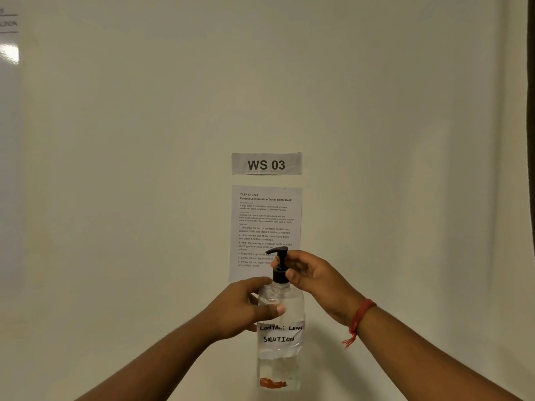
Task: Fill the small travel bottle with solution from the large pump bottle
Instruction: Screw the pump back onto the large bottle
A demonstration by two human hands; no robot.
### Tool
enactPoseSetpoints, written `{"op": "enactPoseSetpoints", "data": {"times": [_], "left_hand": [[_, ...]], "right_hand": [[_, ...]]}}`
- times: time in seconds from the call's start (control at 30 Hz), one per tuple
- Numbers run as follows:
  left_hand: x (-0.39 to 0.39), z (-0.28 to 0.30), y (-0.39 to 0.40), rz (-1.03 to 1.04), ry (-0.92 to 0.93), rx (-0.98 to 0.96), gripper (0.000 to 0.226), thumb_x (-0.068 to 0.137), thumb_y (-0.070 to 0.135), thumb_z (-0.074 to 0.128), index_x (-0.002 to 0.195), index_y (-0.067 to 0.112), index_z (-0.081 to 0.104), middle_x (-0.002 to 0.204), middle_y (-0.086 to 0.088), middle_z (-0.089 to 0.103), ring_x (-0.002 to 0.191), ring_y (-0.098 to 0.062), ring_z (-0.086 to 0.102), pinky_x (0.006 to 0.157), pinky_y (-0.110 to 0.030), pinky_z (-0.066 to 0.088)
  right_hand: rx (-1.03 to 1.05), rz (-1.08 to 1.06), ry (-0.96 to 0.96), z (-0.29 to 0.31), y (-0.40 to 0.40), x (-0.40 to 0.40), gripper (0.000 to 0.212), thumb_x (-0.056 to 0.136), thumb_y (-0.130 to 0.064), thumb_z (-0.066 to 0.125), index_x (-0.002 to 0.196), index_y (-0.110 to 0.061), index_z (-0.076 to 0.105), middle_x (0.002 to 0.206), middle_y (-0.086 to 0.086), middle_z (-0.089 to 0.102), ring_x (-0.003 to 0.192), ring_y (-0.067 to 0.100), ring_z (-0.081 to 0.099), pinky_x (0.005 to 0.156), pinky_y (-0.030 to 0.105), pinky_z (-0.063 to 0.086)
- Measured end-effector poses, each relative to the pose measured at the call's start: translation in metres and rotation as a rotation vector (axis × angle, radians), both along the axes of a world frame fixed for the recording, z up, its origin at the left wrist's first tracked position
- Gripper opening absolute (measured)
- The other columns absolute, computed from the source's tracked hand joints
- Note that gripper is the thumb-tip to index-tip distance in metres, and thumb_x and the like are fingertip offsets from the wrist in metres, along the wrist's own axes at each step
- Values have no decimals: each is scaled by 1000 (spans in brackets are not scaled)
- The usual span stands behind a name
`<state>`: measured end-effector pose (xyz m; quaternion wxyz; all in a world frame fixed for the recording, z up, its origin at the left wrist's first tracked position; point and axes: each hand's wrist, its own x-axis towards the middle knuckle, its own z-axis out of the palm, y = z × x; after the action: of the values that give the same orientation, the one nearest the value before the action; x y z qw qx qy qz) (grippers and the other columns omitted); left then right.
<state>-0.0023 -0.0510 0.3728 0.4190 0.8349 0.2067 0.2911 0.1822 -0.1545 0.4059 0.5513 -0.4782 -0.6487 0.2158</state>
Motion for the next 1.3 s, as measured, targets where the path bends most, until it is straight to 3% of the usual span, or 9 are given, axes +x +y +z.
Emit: {"op": "enactPoseSetpoints", "data": {"times": [0.2,0.33,0.6,0.7,0.87,1.07,1.3], "left_hand": [[-3,0,-3,2,2,19,54,81,45,80,130,32,63,116,7,72,101,-15,72,81,-45,64],[-3,-1,-5,4,6,15,61,78,48,80,132,28,62,119,6,71,103,-16,72,81,-45,64],[-5,-2,-7,5,10,18,61,77,48,81,132,29,62,117,6,72,101,-17,72,80,-46,65],[-4,-4,-7,7,7,13,66,74,50,81,133,28,61,117,6,72,103,-18,72,80,-47,64],[-4,-5,-8,-2,-3,-2,54,78,44,82,127,29,65,114,6,72,102,-18,72,81,-48,64],[-3,-4,-6,1,4,6,52,82,40,81,129,29,64,115,6,73,101,-17,73,81,-47,64],[-1,-2,-6,14,15,37,53,83,41,80,132,29,62,120,8,70,103,-19,71,80,-46,65]], "right_hand": [[-8,-59,-46,-1,-3,-4,29,96,-12,58,123,-23,64,119,-3,70,117,15,63,107,45,46],[18,-119,-89,-4,-1,-6,25,93,-19,64,116,-27,65,113,-5,70,111,16,63,102,48,48],[-13,20,9,-3,-9,-10,29,99,-7,51,124,-16,62,121,0,69,118,11,62,107,34,45],[4,-20,-1,-4,-7,-11,26,96,-9,56,120,-15,65,117,1,71,114,13,64,106,40,47],[38,-70,-20,-5,-4,-11,23,91,-15,66,114,-21,66,112,-1,72,111,16,65,104,46,48],[9,-7,-8,-4,-6,-8,29,99,-10,52,126,-13,61,122,-2,69,118,9,61,107,33,46],[37,-70,-24,-5,-2,-7,23,94,-12,61,116,-20,67,116,-1,71,114,15,64,105,44,47]]}}
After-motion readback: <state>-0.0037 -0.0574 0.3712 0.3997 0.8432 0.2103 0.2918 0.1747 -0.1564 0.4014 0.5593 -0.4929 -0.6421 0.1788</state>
